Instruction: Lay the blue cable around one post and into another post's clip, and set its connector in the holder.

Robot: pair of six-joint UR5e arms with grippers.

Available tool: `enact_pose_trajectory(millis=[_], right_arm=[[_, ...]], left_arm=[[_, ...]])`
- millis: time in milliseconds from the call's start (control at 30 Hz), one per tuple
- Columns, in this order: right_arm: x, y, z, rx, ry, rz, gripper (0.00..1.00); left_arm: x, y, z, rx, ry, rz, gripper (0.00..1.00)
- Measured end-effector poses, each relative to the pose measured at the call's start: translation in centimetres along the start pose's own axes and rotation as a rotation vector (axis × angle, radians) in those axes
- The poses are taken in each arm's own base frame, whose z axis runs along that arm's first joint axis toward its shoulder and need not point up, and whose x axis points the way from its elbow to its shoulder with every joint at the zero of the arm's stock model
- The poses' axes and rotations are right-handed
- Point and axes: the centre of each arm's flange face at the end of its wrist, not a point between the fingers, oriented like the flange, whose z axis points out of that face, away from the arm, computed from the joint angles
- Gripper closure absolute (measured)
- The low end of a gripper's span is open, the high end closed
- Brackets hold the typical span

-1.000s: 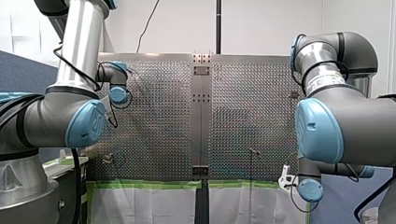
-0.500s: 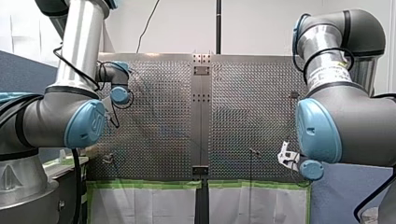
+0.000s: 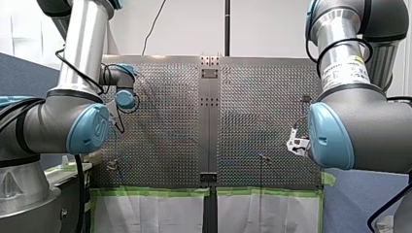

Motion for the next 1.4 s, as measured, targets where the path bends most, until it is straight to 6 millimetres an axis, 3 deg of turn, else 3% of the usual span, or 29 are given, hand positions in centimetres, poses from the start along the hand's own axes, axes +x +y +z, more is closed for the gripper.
enact_pose_trajectory(millis=[500, 833, 1400], right_arm=[[-0.7, -1.3, -0.6, 0.125, -0.084, -0.014, 1.00], [-2.7, 0.6, -1.2, 0.060, -0.119, 0.004, 1.00], [-2.9, 1.9, -1.4, 0.018, -0.136, 0.006, 1.00]], left_arm=[[0.0, 0.1, -0.1, -0.012, 0.000, 0.003, 0.00], [0.1, 0.2, -0.2, -0.021, 0.006, -0.001, 0.00], [0.3, 1.3, -0.7, -0.053, 0.061, -0.137, 0.00]])
